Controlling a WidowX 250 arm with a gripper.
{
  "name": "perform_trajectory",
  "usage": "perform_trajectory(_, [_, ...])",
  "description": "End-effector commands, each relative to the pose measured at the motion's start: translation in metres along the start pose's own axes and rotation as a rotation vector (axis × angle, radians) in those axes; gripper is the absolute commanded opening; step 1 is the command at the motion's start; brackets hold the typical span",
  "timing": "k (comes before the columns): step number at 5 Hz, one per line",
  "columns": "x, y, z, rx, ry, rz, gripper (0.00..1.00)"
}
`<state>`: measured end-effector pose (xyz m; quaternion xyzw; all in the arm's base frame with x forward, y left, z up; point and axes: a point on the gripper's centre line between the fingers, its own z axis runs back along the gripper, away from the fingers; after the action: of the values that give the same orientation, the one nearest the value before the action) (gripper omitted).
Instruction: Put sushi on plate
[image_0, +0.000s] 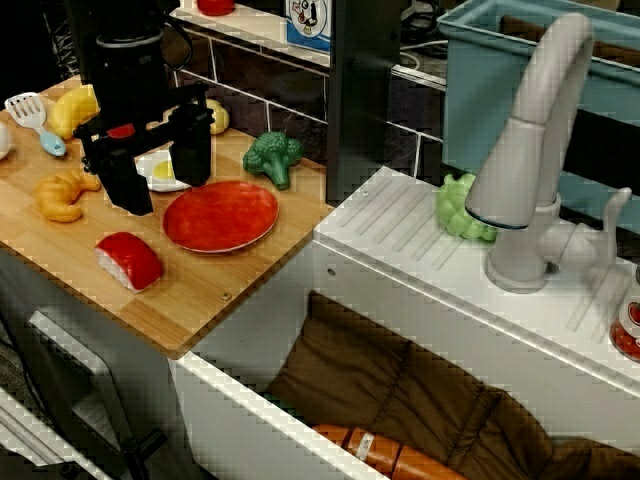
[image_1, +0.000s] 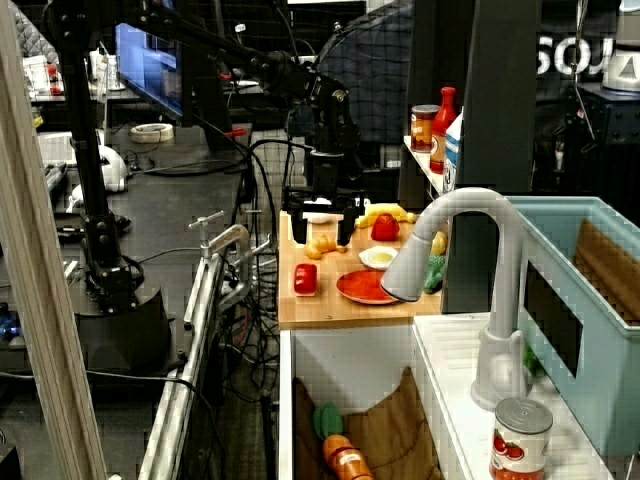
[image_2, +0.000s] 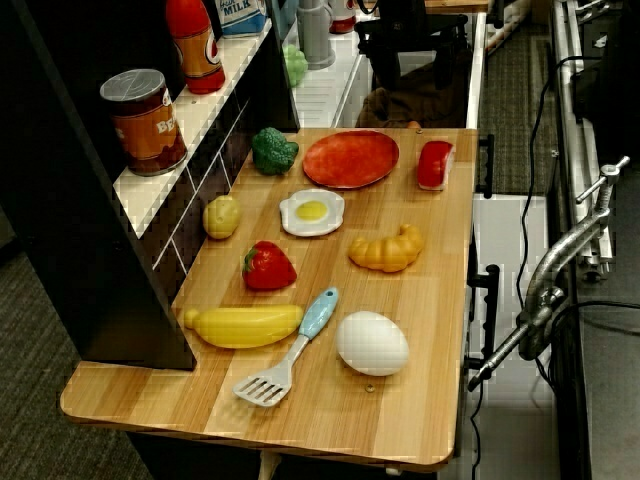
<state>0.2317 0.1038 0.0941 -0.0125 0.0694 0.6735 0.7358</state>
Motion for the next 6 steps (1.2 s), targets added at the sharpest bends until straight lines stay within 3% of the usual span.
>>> perform_trajectory(1, [0.000,0.000,0.000,0.000,0.000,0.000,1.00])
perform_trajectory(2, [0.004,-0.003,-0.004,0.002,0.002,0.013,1.00])
perform_trajectory(4, [0.022,-0.003,-0.020,0.028,-0.039,0.031,1.00])
perform_trajectory(5, [0.039,0.007,-0.019,0.041,-0.024,-0.017,1.00])
perform_trajectory(6, [0.047,0.026,-0.025,0.088,-0.013,-0.060,1.00])
